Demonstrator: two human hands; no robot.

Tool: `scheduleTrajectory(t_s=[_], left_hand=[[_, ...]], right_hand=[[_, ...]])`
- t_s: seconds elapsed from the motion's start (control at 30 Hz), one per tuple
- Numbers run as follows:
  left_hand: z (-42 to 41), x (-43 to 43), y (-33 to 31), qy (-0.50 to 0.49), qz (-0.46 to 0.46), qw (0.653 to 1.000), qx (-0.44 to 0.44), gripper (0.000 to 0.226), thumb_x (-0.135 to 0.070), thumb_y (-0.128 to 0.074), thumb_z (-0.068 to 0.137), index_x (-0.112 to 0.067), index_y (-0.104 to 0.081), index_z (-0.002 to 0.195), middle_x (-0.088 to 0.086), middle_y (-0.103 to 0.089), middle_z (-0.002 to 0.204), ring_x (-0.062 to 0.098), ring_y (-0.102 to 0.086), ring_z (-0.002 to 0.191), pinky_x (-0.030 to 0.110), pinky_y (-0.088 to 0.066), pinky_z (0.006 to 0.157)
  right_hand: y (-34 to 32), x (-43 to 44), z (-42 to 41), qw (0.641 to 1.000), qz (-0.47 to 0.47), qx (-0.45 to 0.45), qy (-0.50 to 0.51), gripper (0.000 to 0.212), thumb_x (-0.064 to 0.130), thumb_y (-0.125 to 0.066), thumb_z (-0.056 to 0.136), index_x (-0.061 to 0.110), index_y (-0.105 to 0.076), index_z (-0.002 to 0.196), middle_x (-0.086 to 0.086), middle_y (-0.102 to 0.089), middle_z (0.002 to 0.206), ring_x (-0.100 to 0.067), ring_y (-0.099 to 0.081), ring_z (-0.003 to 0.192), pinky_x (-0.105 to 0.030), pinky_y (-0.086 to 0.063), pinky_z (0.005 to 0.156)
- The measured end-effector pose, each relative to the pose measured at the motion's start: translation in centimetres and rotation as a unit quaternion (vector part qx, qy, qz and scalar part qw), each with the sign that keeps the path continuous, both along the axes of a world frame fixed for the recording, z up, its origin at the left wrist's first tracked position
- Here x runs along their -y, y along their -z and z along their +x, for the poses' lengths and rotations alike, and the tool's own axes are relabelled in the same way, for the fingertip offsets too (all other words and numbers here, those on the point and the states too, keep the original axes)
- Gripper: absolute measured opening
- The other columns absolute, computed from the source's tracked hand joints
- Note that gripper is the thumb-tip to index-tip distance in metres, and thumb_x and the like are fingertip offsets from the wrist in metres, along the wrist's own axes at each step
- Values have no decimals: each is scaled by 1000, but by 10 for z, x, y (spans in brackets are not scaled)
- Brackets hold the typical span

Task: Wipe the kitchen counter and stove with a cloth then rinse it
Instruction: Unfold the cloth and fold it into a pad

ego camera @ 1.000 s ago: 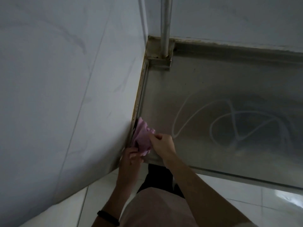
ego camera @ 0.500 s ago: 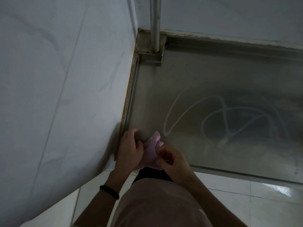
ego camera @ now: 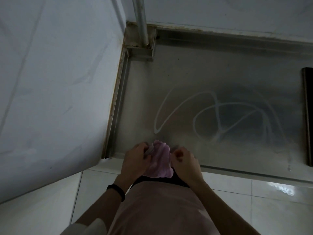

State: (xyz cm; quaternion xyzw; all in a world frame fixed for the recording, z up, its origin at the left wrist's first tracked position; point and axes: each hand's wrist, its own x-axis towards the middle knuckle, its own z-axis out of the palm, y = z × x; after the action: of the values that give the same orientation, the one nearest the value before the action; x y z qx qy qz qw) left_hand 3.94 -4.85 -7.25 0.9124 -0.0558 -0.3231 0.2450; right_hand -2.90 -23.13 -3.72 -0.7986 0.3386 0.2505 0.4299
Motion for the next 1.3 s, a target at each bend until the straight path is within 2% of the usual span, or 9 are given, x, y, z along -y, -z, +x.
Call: scheduleTrajectory(t_s=[0.17, 0.27, 0.53, 0.7, 0.87, 0.97, 1.07, 1.17, 1.3], left_hand=[[-15, 1, -8, -31, -95, 995, 10, 17, -22, -68, 98, -15, -70, 113, -9, -70, 103, 7, -66, 96, 27, -52, 89], [-22, -2, -24, -28, -120, 992, 29, 25, -9, -70, 95, -30, -63, 106, -26, -62, 93, -13, -61, 87, 13, -49, 84], [-13, 10, -115, -36, -261, 964, 40, 8, -24, -63, 100, -30, -60, 96, -20, -67, 92, 4, -66, 87, 14, -52, 71], [11, 38, -165, -23, -309, 950, 48, 8, -29, -61, 98, -23, -59, 102, -20, -66, 92, 5, -67, 88, 17, -54, 73], [26, 68, -185, 22, -325, 943, 69, 38, -10, -54, 105, -26, -56, 140, -21, -58, 73, 2, -58, 70, 14, -46, 67], [39, 87, -193, 29, -300, 952, 57, 36, -15, -52, 91, -17, -73, 119, -15, -76, 103, 4, -71, 102, 29, -56, 94], [53, 96, -199, 16, -257, 964, 62, 18, -12, -62, 94, -14, -76, 105, -1, -78, 99, 15, -74, 95, 38, -59, 88], [72, 96, -212, 48, -252, 966, 44, 28, -5, -74, 84, -17, -73, 109, -2, -76, 101, 13, -75, 92, 33, -62, 84], [98, 90, -233, 64, -251, 957, 128, 33, -8, -83, 85, -27, -69, 108, -11, -74, 101, -3, -72, 92, 15, -59, 82]], right_hand=[[9, -13, 29, 992, -7, 95, -81, 34, 36, -62, 99, 20, -64, 129, 0, -69, 124, -22, -63, 114, -32, -47, 91], [8, -12, 35, 988, 17, 94, -124, 24, 35, -72, 93, 19, -76, 110, 0, -77, 106, -22, -70, 101, -35, -54, 89], [-50, 43, 14, 961, 178, 164, -137, 26, 14, -75, 90, 30, -77, 110, 14, -78, 98, -4, -72, 91, -25, -56, 83], [-101, 63, 18, 951, 114, 278, -75, 10, 25, -74, 91, 34, -77, 89, 13, -77, 84, -8, -74, 80, -31, -60, 73], [-136, 66, 25, 929, 110, 349, -48, 10, 46, -66, 89, 40, -74, 89, 18, -76, 88, -8, -74, 85, -26, -60, 73], [-141, 76, 29, 929, 80, 361, -22, 6, 32, -69, 92, 33, -75, 91, 15, -76, 87, -9, -73, 82, -38, -61, 75], [-150, 94, 36, 925, 41, 377, 17, 16, 11, -71, 92, 27, -75, 89, 13, -77, 85, -8, -74, 80, -35, -62, 73], [-166, 114, 43, 913, -4, 407, 29, 24, 6, -71, 92, 29, -75, 88, 15, -76, 84, -5, -73, 80, -24, -58, 68], [-197, 149, 52, 876, -63, 471, 83, 28, 9, -71, 93, 37, -69, 88, 14, -75, 81, -8, -74, 76, -32, -61, 67]])
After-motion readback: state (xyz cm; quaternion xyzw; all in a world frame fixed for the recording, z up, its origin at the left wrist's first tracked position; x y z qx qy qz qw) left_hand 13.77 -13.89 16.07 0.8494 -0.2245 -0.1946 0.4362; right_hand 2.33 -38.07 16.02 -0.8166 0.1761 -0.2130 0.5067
